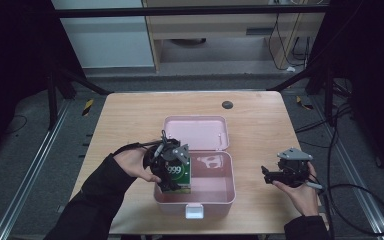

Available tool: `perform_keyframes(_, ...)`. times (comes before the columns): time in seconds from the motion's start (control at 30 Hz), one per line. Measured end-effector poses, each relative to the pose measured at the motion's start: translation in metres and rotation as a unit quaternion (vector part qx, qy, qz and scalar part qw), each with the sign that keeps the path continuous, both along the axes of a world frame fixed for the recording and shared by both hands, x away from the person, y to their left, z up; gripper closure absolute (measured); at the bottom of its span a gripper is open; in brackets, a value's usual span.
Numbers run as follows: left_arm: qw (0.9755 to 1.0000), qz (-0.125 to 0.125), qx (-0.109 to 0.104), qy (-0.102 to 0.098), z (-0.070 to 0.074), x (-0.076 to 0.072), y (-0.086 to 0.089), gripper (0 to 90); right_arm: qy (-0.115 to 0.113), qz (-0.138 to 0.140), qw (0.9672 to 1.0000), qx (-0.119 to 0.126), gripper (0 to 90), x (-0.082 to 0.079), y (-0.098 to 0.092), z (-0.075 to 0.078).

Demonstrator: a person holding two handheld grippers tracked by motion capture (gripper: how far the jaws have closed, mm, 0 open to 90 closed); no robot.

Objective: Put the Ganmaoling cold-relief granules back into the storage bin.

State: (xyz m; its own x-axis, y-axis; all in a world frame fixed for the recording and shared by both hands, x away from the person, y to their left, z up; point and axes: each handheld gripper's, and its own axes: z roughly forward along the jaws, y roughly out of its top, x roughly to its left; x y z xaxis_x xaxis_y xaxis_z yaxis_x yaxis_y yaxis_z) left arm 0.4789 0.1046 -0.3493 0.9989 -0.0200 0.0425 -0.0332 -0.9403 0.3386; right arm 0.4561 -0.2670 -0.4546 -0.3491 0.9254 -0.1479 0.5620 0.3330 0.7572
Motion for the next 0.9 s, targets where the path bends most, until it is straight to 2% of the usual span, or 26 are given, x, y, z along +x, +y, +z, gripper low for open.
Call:
perform_keyframes(0.27, 0.9999, 0.003, 0.013, 0.000, -0.011, 0.001, 0.000, 15.0, 0.002, 0.002, 1.0000, -0.003, 2.8, 0.000, 0.001, -0.001)
perform_keyframes(0.6, 0.9998, 0.007, 0.017, 0.007, -0.025, 0.002, 0.001, 14.7, 0.002, 0.003, 1.0000, -0.003, 2.1, 0.001, 0.001, -0.001)
perform_keyframes(0.63, 0.9997, 0.005, 0.023, 0.004, -0.028, 0.002, 0.001, 14.6, 0.002, 0.003, 1.0000, -0.003, 2.0, 0.001, 0.001, -0.001)
perform_keyframes(0.77, 0.9996, 0.005, 0.026, -0.003, -0.030, 0.001, 0.000, 13.9, 0.000, 0.005, 1.0000, -0.003, 2.0, 0.000, 0.001, 0.000)
perform_keyframes(0.9, 0.9996, 0.004, 0.028, 0.000, -0.031, 0.001, 0.000, 12.7, 0.002, 0.005, 1.0000, -0.003, 1.9, 0.000, 0.002, 0.000)
